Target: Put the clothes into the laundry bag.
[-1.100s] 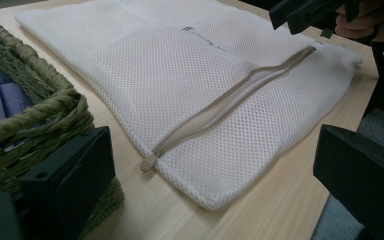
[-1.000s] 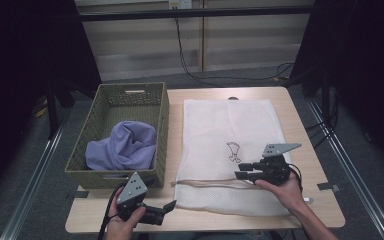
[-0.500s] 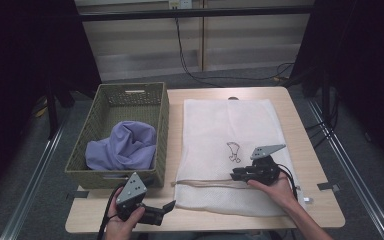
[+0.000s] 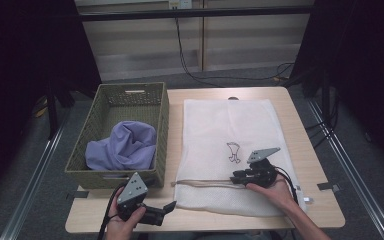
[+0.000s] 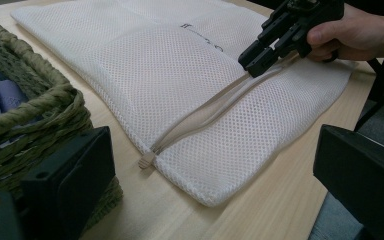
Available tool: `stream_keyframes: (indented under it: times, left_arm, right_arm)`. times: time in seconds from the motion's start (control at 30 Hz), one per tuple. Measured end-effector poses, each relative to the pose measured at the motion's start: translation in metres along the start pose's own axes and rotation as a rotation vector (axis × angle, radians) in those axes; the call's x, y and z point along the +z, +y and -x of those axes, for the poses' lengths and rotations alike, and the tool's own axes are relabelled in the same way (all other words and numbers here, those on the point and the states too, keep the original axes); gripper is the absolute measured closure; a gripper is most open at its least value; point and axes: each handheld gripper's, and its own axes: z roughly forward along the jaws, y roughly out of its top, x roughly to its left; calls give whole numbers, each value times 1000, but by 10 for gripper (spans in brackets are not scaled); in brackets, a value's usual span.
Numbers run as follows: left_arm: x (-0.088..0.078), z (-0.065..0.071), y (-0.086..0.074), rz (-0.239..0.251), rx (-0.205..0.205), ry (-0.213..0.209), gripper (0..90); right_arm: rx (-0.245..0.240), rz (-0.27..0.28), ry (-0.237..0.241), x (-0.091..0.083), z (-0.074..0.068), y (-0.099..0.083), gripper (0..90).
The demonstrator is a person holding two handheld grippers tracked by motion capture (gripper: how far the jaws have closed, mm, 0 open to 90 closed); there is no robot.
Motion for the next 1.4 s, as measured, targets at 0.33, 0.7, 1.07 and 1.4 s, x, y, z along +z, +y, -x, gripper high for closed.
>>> stream_keyframes:
  times: [0.33,0.7,1.07,1.4]
  left_arm:
    - [-1,-1,0,0,2,5,32]
    - [-1,-1,0,4,-2,2,32]
    - [1,-2,1,1,-1,-1,32]
    - [4,-1,2,-2,6,-10,32]
  right_arm:
    - [-80,7,-40,3,-8,-6,678]
    - [-53,-9,-44,-3,2,-8,865]
    - [-35,10,-23,-5,6,-5,880]
    - [-5,77,-17,-17,6,-1,881]
